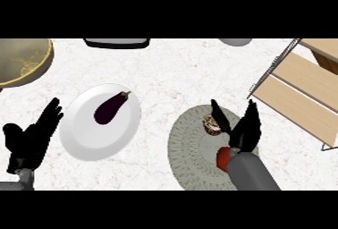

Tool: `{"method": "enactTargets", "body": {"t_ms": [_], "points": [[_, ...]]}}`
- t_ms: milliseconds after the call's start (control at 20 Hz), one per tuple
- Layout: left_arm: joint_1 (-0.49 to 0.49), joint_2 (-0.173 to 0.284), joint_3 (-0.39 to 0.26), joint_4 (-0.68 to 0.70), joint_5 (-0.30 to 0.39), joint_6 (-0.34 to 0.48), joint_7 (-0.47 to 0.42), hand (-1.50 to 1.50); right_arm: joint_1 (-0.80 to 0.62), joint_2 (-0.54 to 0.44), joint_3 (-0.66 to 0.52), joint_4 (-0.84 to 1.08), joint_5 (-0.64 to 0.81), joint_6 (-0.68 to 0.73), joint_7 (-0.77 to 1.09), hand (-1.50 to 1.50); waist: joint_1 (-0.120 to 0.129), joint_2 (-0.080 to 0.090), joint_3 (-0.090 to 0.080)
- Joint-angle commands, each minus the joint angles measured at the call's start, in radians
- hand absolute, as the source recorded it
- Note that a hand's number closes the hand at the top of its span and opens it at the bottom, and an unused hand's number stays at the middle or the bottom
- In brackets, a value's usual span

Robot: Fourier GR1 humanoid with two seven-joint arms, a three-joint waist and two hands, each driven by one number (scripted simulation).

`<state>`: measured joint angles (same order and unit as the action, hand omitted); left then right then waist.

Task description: Pick the cupcake from the placemat and place it in the tiered shelf

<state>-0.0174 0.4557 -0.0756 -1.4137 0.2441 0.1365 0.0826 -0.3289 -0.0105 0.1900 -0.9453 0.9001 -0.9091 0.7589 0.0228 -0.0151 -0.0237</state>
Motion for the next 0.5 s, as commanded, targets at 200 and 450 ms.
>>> {"method": "enactTargets", "body": {"t_ms": [200,450], "points": [[-0.011,0.007,0.006,0.013,0.009,-0.019,0.005,0.0,-0.145,0.01,0.084,0.137,0.111,0.454,0.382,-1.5,0.016,0.008,0.01],[0.013,0.004,0.02,0.027,0.023,-0.028,-0.005,0.0,-0.266,0.01,0.15,0.11,0.117,0.705,0.606,-1.5,0.008,-0.002,0.015]]}}
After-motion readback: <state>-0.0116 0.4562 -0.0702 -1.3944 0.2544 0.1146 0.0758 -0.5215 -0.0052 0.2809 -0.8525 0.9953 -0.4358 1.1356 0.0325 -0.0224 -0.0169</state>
